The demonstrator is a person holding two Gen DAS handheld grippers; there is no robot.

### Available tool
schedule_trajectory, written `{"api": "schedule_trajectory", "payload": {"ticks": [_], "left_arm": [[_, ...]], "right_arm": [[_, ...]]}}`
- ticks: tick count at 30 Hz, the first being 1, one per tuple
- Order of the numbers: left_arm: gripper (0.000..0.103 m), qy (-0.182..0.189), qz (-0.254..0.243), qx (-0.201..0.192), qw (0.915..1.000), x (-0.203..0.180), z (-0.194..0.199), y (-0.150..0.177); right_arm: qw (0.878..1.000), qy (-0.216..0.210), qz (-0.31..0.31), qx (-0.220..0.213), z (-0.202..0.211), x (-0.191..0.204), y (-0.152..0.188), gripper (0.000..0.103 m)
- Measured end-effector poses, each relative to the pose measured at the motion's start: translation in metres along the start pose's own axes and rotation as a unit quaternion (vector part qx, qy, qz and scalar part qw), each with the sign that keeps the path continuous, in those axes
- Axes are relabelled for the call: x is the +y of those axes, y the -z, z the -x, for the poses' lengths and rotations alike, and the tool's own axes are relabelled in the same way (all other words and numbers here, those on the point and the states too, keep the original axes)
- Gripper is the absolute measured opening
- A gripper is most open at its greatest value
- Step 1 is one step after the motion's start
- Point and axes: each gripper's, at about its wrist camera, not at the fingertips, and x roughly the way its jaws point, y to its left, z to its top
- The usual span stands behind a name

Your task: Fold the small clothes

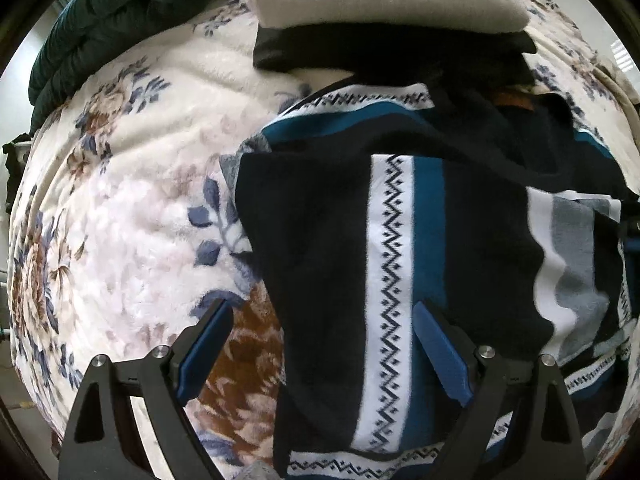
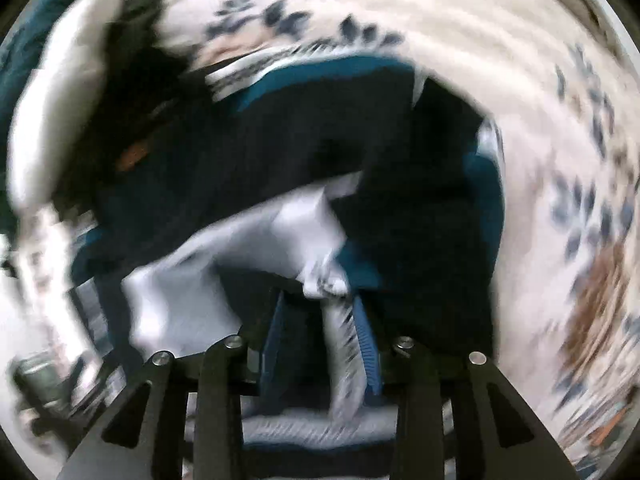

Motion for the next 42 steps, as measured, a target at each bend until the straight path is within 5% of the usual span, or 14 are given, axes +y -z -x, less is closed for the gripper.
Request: {"api": "schedule_trajectory", "payload": {"ticks": [5,7,9,16,23,29,32,34,36,38,42], "left_arm": [[0.092,0.008,0.013,-0.010,0.9998,0.011,0.007,-0.002],[0.092,0.013,0.020,-0.030,0.9993,0.013,0.025,-0.002],[0.092,0.024,0.028,-0.049,0.9981,0.013,0.046,0.000],[0.092,0.048,0.037,-0.056,0.9966,-0.043,0.112,0.040],[0.092,0.086,0.011,0.035,0.9956,-0.191,0.124,0.145],[0.092,0.167,-0.019,0.154,0.9737,-0.336,0.086,0.241],[0.092,0.163,-0.042,0.172,0.9706,-0.384,0.065,0.268],[0.091,0.123,-0.052,0.167,0.9768,-0.401,0.051,0.275],[0.070,0.099,-0.050,0.145,0.9831,-0.403,0.047,0.275],[0.012,0.089,-0.030,0.122,0.9881,-0.391,0.055,0.268],[0.005,0.111,0.021,0.099,0.9887,-0.357,0.078,0.260]], "right_arm": [[0.999,-0.031,0.003,-0.023,0.044,-0.006,-0.005,0.037],[0.999,-0.025,0.015,-0.030,0.065,-0.011,0.007,0.057],[0.999,-0.031,0.030,-0.027,0.085,-0.022,0.024,0.065],[0.997,-0.044,0.062,0.016,0.124,-0.101,0.069,0.069],[0.990,-0.060,0.116,0.060,0.111,-0.183,0.068,0.069],[0.986,-0.047,0.143,0.068,0.097,-0.249,0.049,0.069],[0.987,-0.059,0.136,0.064,0.086,-0.270,0.033,0.069],[0.985,-0.083,0.134,0.064,0.080,-0.272,0.019,0.069],[0.981,-0.121,0.136,0.062,0.070,-0.261,-0.001,0.069],[0.976,-0.154,0.139,0.064,0.061,-0.243,-0.019,0.069],[0.964,-0.220,0.129,0.071,0.032,-0.195,-0.061,0.069]]}}
